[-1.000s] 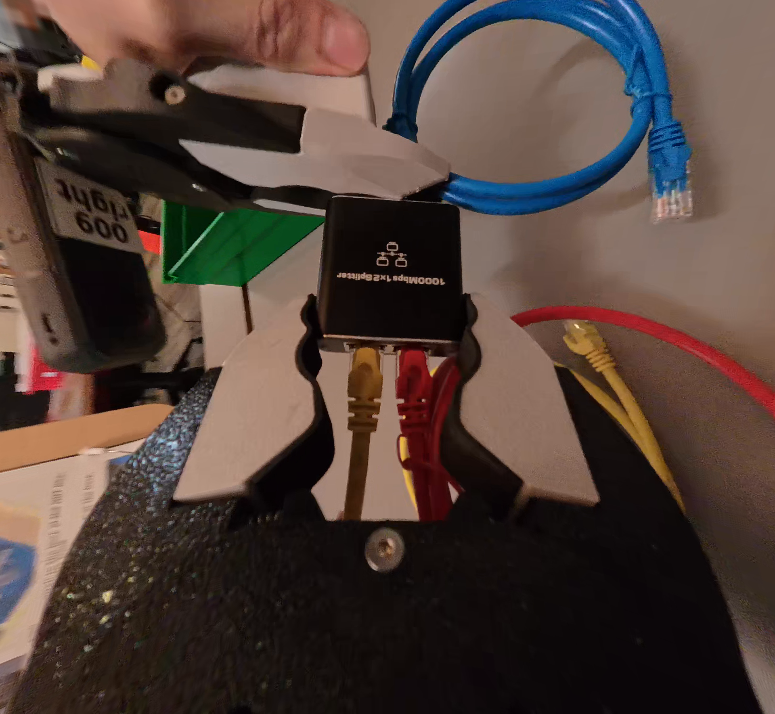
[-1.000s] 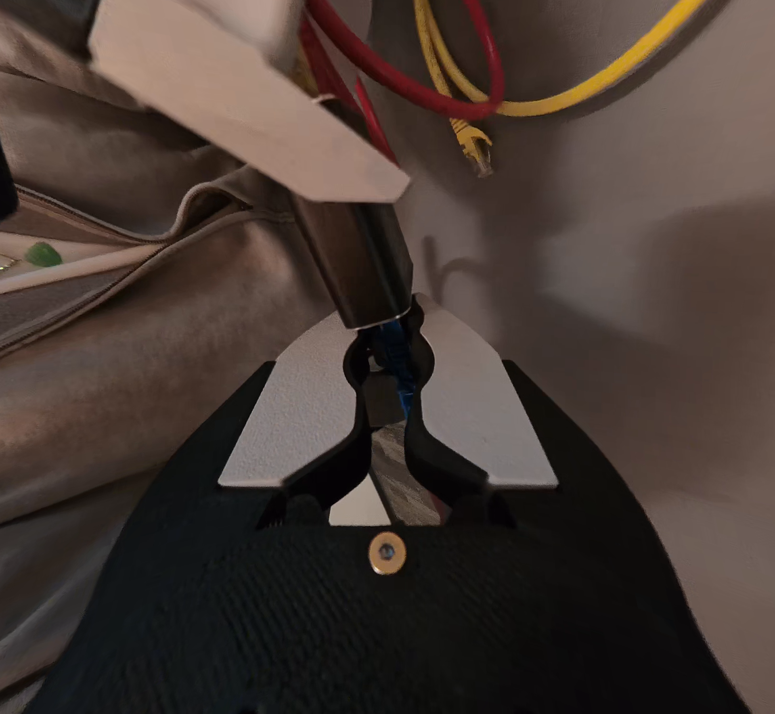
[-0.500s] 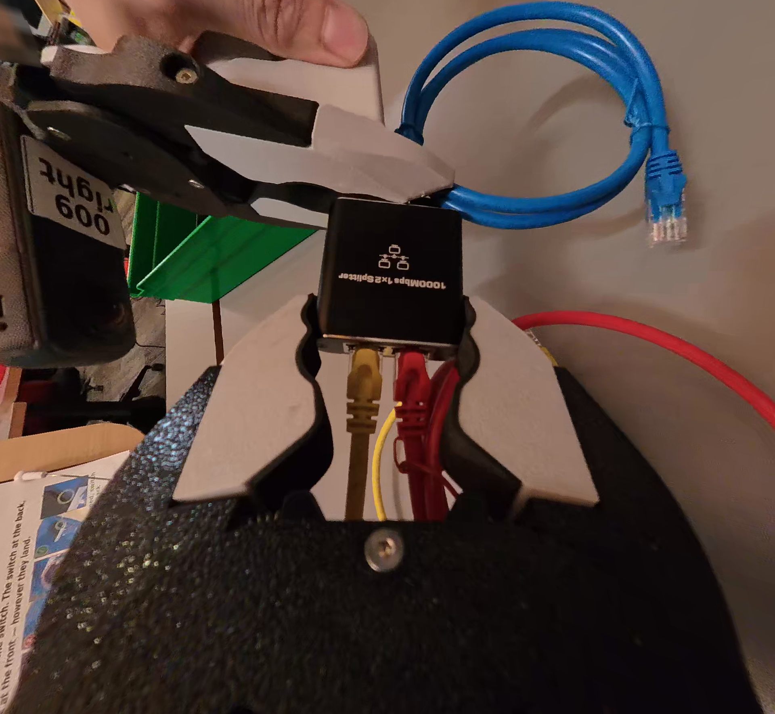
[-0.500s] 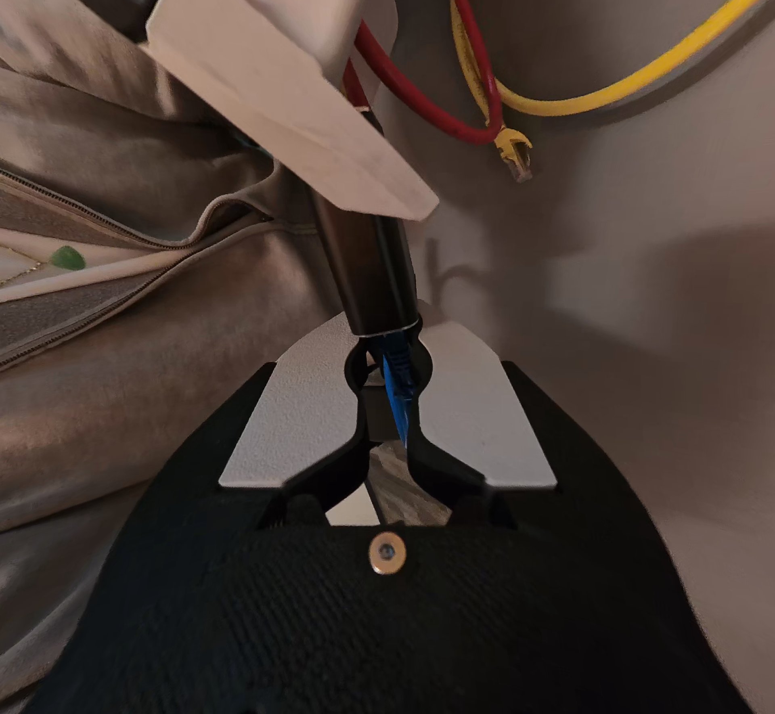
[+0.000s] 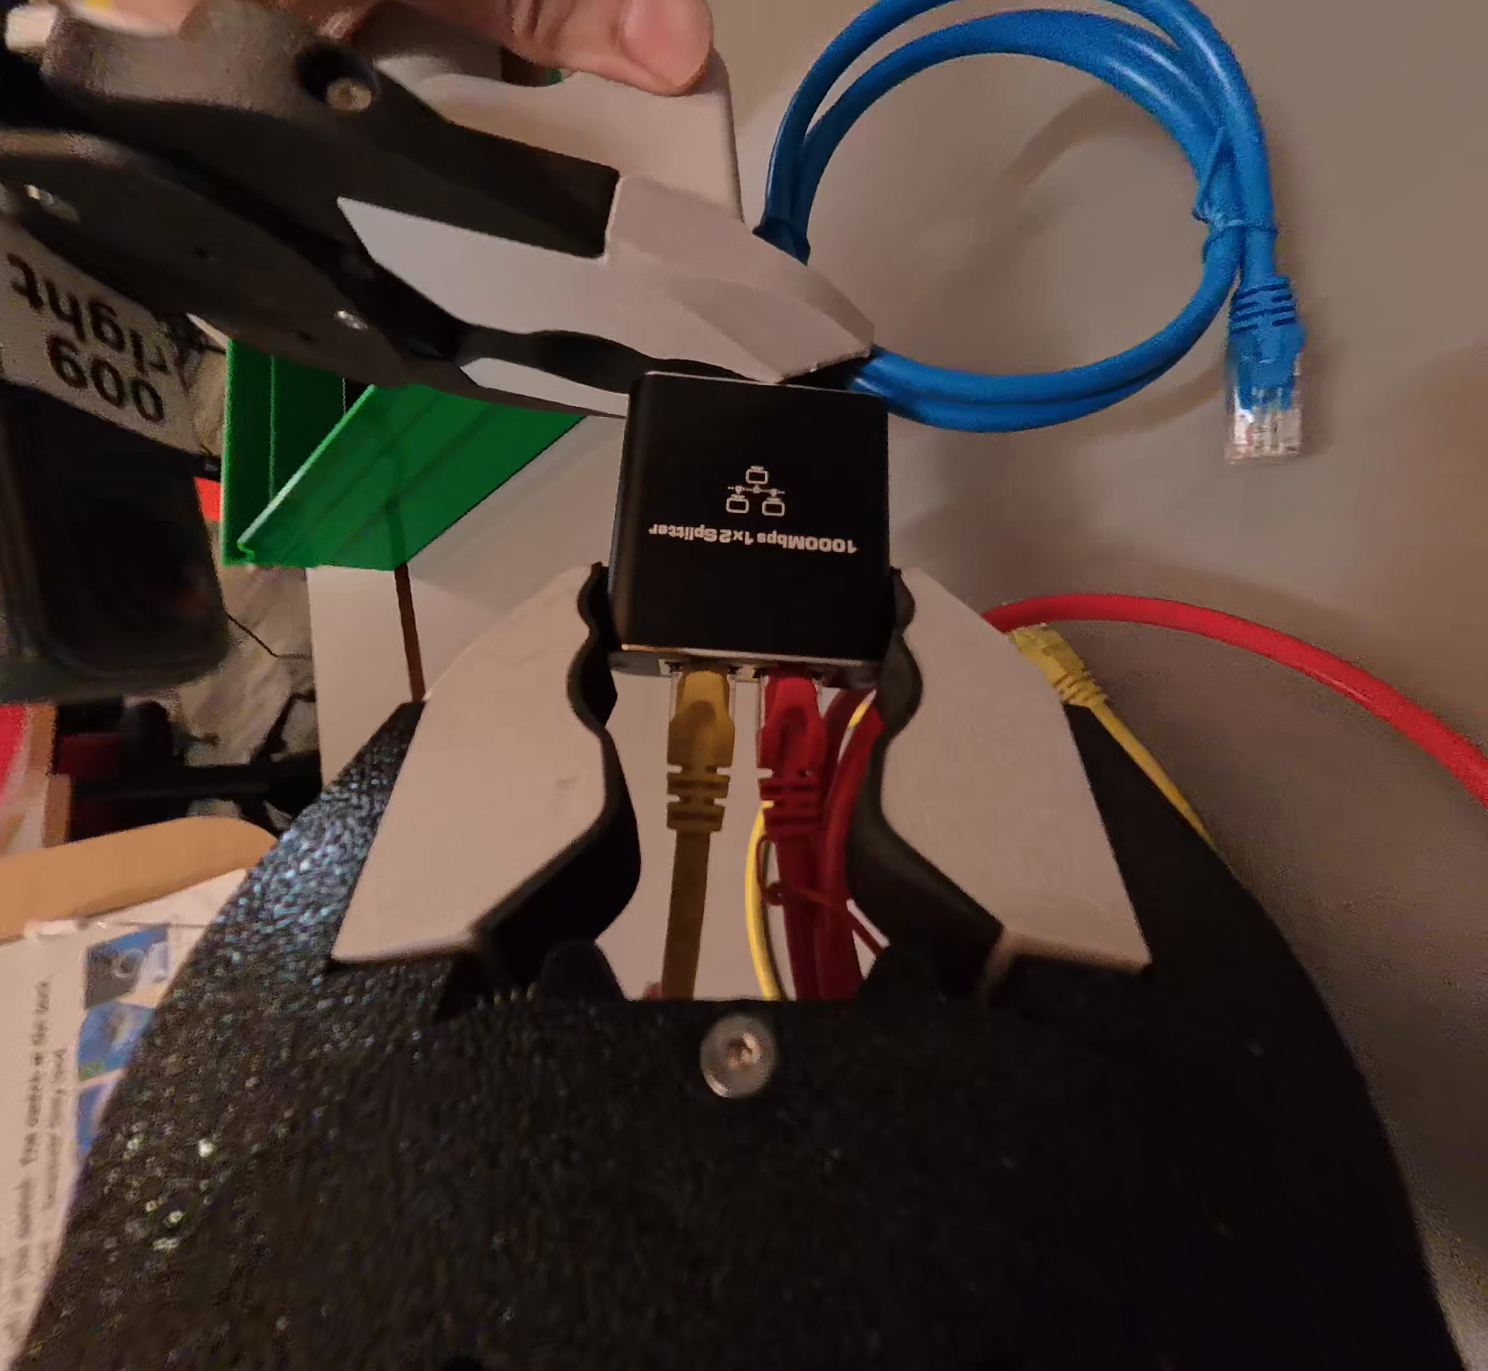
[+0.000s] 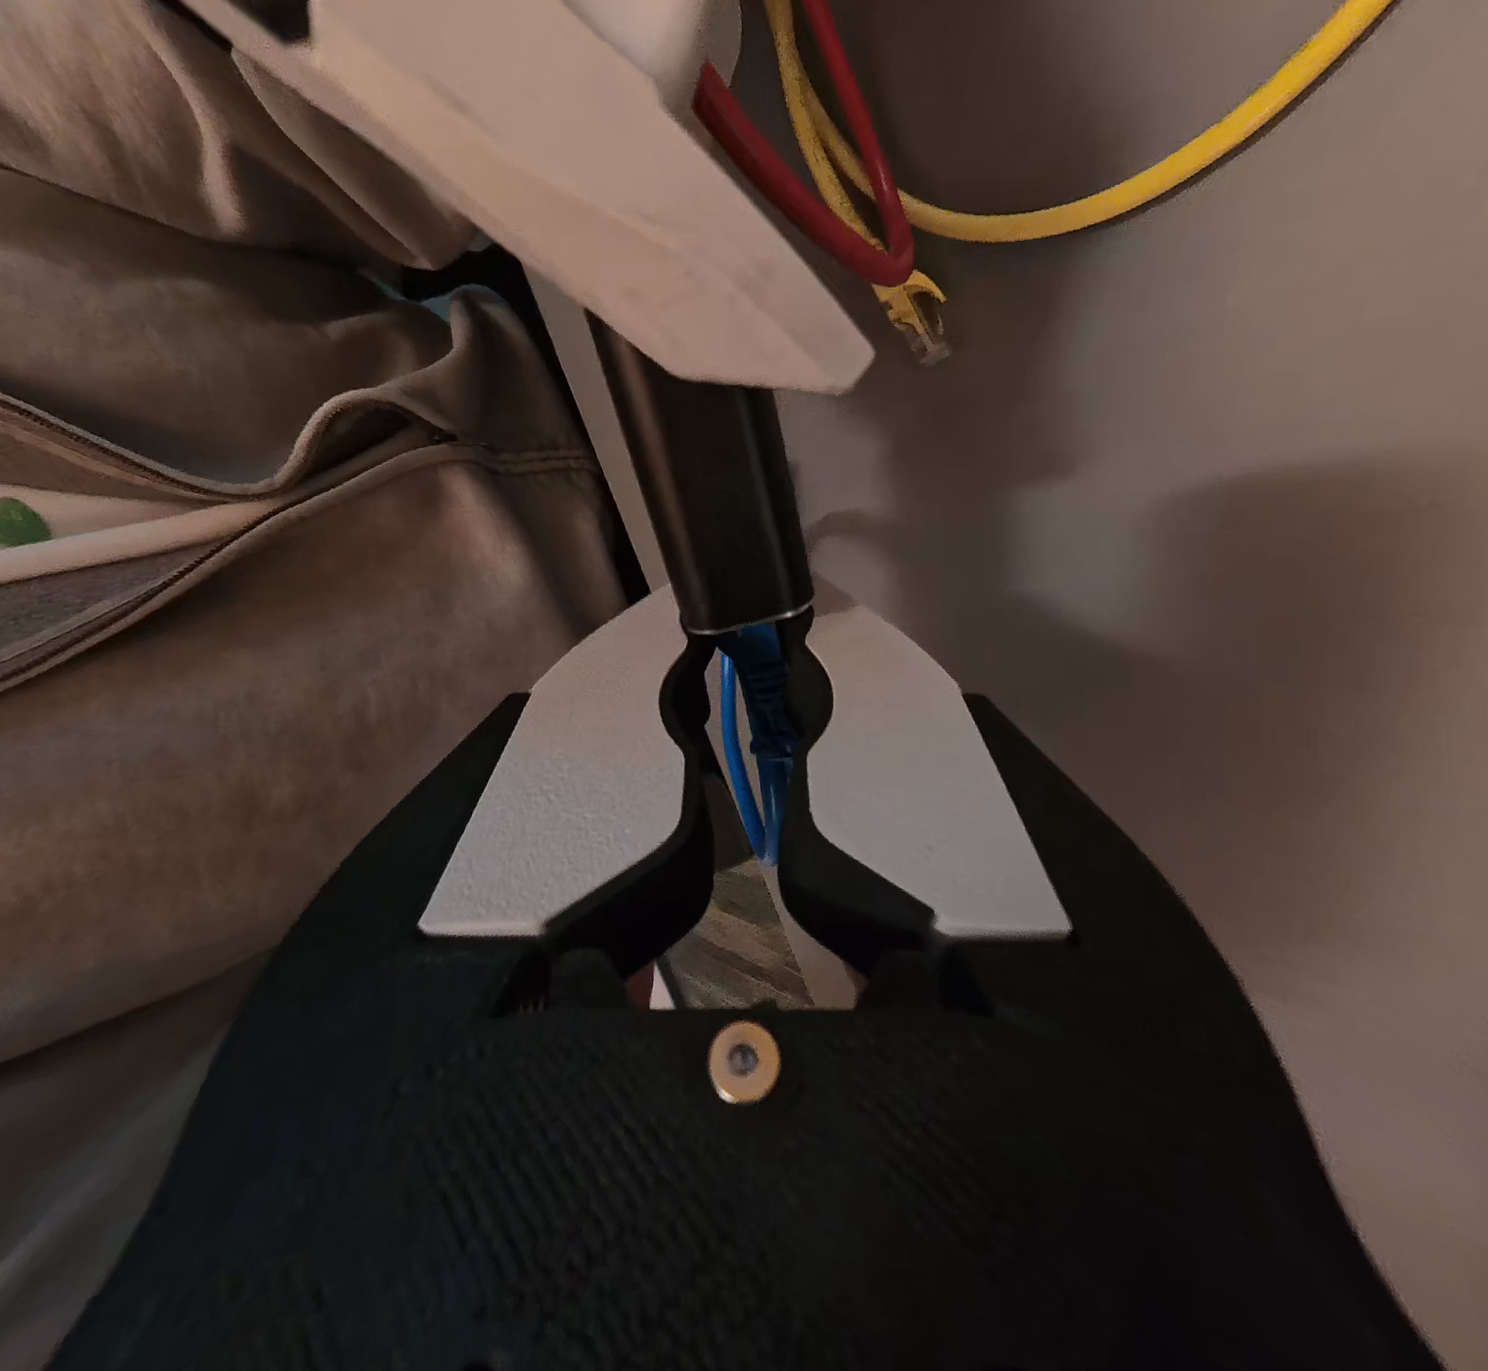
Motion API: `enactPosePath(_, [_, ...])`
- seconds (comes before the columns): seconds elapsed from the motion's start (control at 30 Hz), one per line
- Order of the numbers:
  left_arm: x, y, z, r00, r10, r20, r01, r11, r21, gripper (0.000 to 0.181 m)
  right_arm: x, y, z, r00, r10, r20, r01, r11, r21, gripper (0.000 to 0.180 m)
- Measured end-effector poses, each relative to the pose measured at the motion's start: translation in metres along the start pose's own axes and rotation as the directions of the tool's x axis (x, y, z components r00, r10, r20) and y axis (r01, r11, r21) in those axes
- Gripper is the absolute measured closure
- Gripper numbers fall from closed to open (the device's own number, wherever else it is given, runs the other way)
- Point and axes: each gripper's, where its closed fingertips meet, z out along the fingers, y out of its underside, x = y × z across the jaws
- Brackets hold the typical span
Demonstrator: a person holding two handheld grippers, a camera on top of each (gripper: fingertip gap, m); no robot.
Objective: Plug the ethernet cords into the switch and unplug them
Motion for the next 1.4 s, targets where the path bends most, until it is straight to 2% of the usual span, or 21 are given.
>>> enactPosePath(0.1, [0.003,-0.006,-0.002,0.998,0.056,-0.007,-0.056,0.998,0.021,0.118,-0.009,0.004,0.004,0.997,0.017,0.072,-0.017,1.000,0.004,0.163])
enactPosePath(0.23, [0.003,-0.017,-0.013,0.999,0.032,-0.022,-0.030,0.995,0.095,0.118,-0.029,0.003,0.001,0.985,0.011,0.171,-0.022,0.998,0.062,0.163])
enactPosePath(0.57, [-0.002,-0.018,-0.033,0.999,-0.046,-0.024,0.049,0.988,0.149,0.118,-0.044,-0.013,-0.007,0.977,-0.068,0.201,0.026,0.979,0.203,0.164])
enactPosePath(0.63, [-0.006,-0.015,-0.034,0.996,-0.085,-0.021,0.087,0.983,0.159,0.118,-0.043,-0.016,-0.011,0.981,-0.126,0.145,0.097,0.976,0.195,0.164])
enactPosePath(0.77, [-0.020,-0.008,-0.044,0.984,-0.176,0.023,0.170,0.971,0.167,0.118,-0.043,-0.036,-0.026,0.968,-0.247,0.040,0.223,0.926,0.303,0.164])
enactPosePath(0.87, [-0.029,0.002,-0.048,0.970,-0.238,0.060,0.228,0.964,0.137,0.118,-0.034,-0.051,-0.036,0.951,-0.282,-0.122,0.308,0.862,0.402,0.163])
enactPosePath(0.97, [-0.039,0.007,-0.050,0.943,-0.320,0.090,0.306,0.942,0.138,0.118,-0.027,-0.060,-0.057,0.869,-0.318,-0.379,0.472,0.763,0.442,0.157])
enactPosePath(1.1, [-0.043,0.009,-0.053,0.922,-0.377,0.087,0.359,0.917,0.173,0.118,-0.037,-0.059,-0.086,0.809,-0.269,-0.523,0.558,0.631,0.539,0.156])
enactPosePath(1.2, [-0.044,0.011,-0.053,0.887,-0.460,0.037,0.444,0.874,0.198,0.118,-0.051,-0.052,-0.106,0.651,-0.233,-0.723,0.730,0.455,0.511,0.155])
enactPosePath(1.27, [-0.039,0.008,-0.052,0.863,-0.504,-0.038,0.499,0.838,0.221,0.118,-0.045,-0.048,-0.100,0.538,-0.259,-0.802,0.806,0.438,0.399,0.152])
enactPosePath(1.33, [-0.035,0.003,-0.050,0.852,-0.517,-0.087,0.522,0.822,0.229,0.118,-0.039,-0.049,-0.089,0.550,-0.279,-0.787,0.789,0.481,0.381,0.151])
enactPosePath(1.4, [-0.031,-0.002,-0.047,0.842,-0.523,-0.128,0.539,0.813,0.223,0.118,-0.043,-0.055,-0.092,0.553,-0.265,-0.790,0.797,0.444,0.409,0.151])
